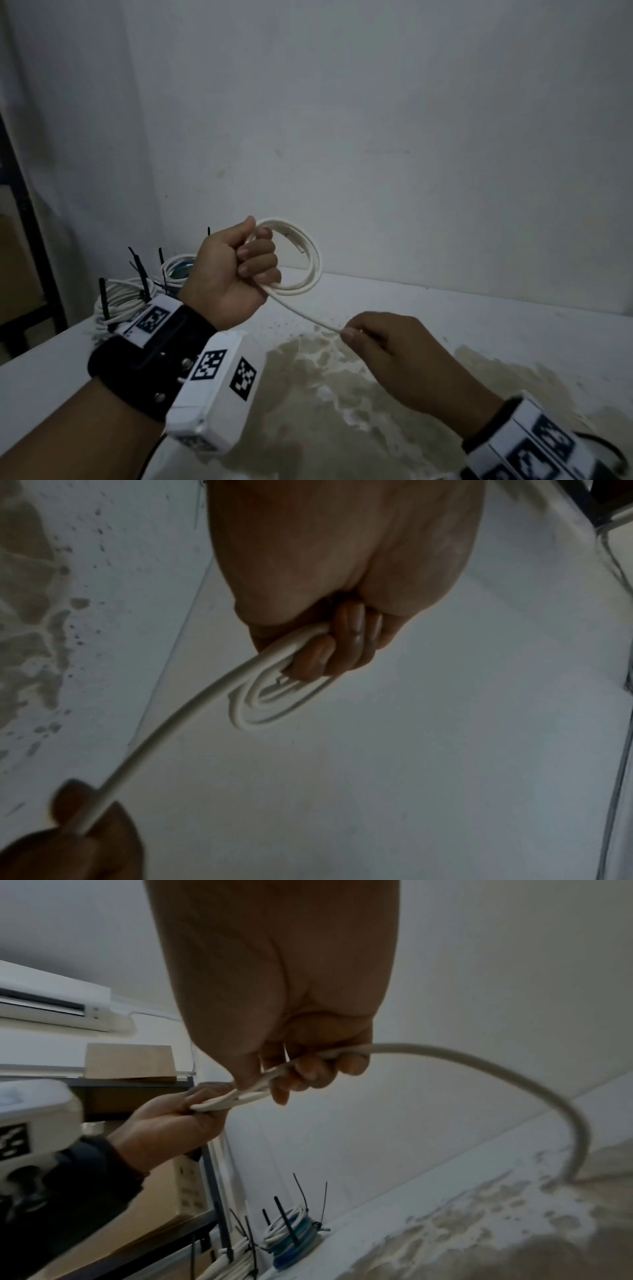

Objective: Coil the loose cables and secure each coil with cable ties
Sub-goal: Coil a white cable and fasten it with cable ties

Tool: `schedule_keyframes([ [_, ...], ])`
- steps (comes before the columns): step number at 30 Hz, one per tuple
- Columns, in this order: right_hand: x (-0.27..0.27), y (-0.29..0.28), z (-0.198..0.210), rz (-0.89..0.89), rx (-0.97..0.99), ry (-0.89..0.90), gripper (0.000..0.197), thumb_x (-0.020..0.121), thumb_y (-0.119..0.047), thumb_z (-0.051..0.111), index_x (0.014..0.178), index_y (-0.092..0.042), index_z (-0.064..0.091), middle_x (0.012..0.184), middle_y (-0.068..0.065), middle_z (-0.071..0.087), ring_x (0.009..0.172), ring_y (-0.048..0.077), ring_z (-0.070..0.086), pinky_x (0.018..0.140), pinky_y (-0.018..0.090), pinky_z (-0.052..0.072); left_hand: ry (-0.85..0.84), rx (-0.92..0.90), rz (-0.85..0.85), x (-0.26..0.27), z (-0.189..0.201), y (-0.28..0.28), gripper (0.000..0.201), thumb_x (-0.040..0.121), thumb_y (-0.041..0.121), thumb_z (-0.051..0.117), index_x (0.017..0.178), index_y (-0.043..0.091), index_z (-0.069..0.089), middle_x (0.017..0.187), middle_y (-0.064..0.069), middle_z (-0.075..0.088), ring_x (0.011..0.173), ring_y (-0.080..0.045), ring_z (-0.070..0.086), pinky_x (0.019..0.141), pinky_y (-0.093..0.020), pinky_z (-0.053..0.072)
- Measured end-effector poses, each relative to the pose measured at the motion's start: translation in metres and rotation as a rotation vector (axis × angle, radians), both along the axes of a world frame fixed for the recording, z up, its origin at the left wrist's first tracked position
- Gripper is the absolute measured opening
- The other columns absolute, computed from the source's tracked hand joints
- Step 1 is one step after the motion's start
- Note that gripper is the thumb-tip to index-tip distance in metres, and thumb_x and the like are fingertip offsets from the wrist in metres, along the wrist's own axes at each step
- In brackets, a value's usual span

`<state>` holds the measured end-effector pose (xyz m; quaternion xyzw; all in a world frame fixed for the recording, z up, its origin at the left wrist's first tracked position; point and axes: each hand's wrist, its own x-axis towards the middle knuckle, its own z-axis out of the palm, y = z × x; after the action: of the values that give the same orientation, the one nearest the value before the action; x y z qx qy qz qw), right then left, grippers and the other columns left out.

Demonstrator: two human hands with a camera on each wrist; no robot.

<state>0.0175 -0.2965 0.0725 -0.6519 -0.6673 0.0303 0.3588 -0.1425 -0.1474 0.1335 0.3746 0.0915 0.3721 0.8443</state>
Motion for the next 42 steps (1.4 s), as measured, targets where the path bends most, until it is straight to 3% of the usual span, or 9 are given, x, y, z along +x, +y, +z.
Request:
schedule_keyframes([
  [6,0.009,0.01,0.007,-0.169,0.072,0.121,0.08,0.074,-0.082,0.022,0.06,-0.013,0.059,0.067,0.004,0.065,0.062,0.013,0.06,0.059,0.024,0.042,0.103,0.091,-0.155,0.01,-0.006,-0.018,0.028,0.084,0.032,0.047,0.063,0.014,0.051,0.041,0.008,0.023,0.039,-0.007,0.006,0.039,-0.019,0.015],
  [10,0.022,0.009,-0.001,-0.054,0.06,-0.134,0.063,0.079,-0.08,0.021,0.07,-0.032,0.061,0.065,-0.013,0.055,0.064,0.002,0.052,0.06,0.02,0.04,0.157,0.142,-0.148,0.001,0.003,-0.014,0.024,0.077,0.031,0.056,0.061,0.014,0.052,0.04,0.008,0.023,0.039,-0.006,0.005,0.037,-0.019,0.015],
  [13,0.043,0.004,-0.007,-0.017,0.141,-0.418,0.053,0.088,-0.064,0.034,0.076,-0.021,0.063,0.075,-0.008,0.052,0.066,0.008,0.048,0.06,0.024,0.041,0.198,0.153,-0.152,-0.012,0.01,-0.005,0.02,0.072,0.029,0.06,0.063,0.013,0.053,0.042,0.007,0.021,0.039,-0.006,0.005,0.035,-0.018,0.018],
  [17,0.059,0.0,-0.004,-0.326,0.226,-0.707,0.03,0.086,-0.037,0.061,0.065,-0.016,0.063,0.062,0.0,0.049,0.053,0.019,0.045,0.048,0.028,0.033,0.245,0.151,-0.212,-0.016,0.009,-0.001,0.02,0.075,0.03,0.058,0.067,0.011,0.056,0.05,0.009,0.012,0.039,-0.006,0.007,0.033,-0.017,0.023],
  [23,0.043,0.001,0.007,-0.288,0.107,0.17,0.025,0.092,-0.017,0.055,0.115,-0.024,0.064,0.084,-0.002,0.068,0.072,0.016,0.063,0.061,0.017,0.047,0.388,0.226,-0.29,-0.003,-0.004,-0.013,0.027,0.085,0.032,0.05,0.071,0.011,0.058,0.044,0.011,0.023,0.039,-0.006,0.006,0.035,-0.017,0.016],
  [27,0.029,0.006,0.026,-0.148,0.207,0.709,0.009,0.092,-0.015,0.056,0.097,-0.022,0.056,0.081,0.001,0.068,0.066,0.01,0.063,0.063,0.03,0.053,0.479,0.276,-0.317,0.008,-0.018,-0.025,0.027,0.086,0.033,0.047,0.069,0.013,0.056,0.046,0.01,0.02,0.035,-0.004,0.012,0.037,-0.017,0.015],
  [31,0.02,0.011,0.036,-0.117,0.331,0.557,0.027,0.096,-0.015,0.049,0.114,-0.033,0.039,0.076,-0.004,0.071,0.065,0.004,0.064,0.064,0.019,0.049,0.521,0.299,-0.374,0.017,-0.029,-0.035,0.025,0.086,0.034,0.048,0.072,0.014,0.054,0.049,0.009,0.02,0.036,-0.003,0.016,0.039,-0.018,0.016],
  [36,0.019,0.004,0.042,-0.018,0.314,0.269,0.022,0.095,-0.018,0.053,0.096,-0.036,0.064,0.095,-0.013,0.063,0.09,-0.006,0.055,0.076,0.006,0.039,0.485,0.266,-0.371,0.023,-0.035,-0.039,0.024,0.087,0.035,0.049,0.076,0.014,0.053,0.05,0.007,0.024,0.038,-0.005,0.02,0.04,-0.018,0.022],
  [42,0.022,0.002,0.046,0.083,0.182,-0.106,0.028,0.093,-0.013,0.053,0.116,-0.019,0.068,0.078,-0.008,0.048,0.078,0.003,0.049,0.074,0.012,0.037,0.471,0.21,-0.501,0.026,-0.039,-0.042,0.056,0.086,0.06,0.036,0.077,0.009,0.057,0.052,0.002,0.028,0.041,-0.009,0.023,0.045,-0.022,0.02],
])
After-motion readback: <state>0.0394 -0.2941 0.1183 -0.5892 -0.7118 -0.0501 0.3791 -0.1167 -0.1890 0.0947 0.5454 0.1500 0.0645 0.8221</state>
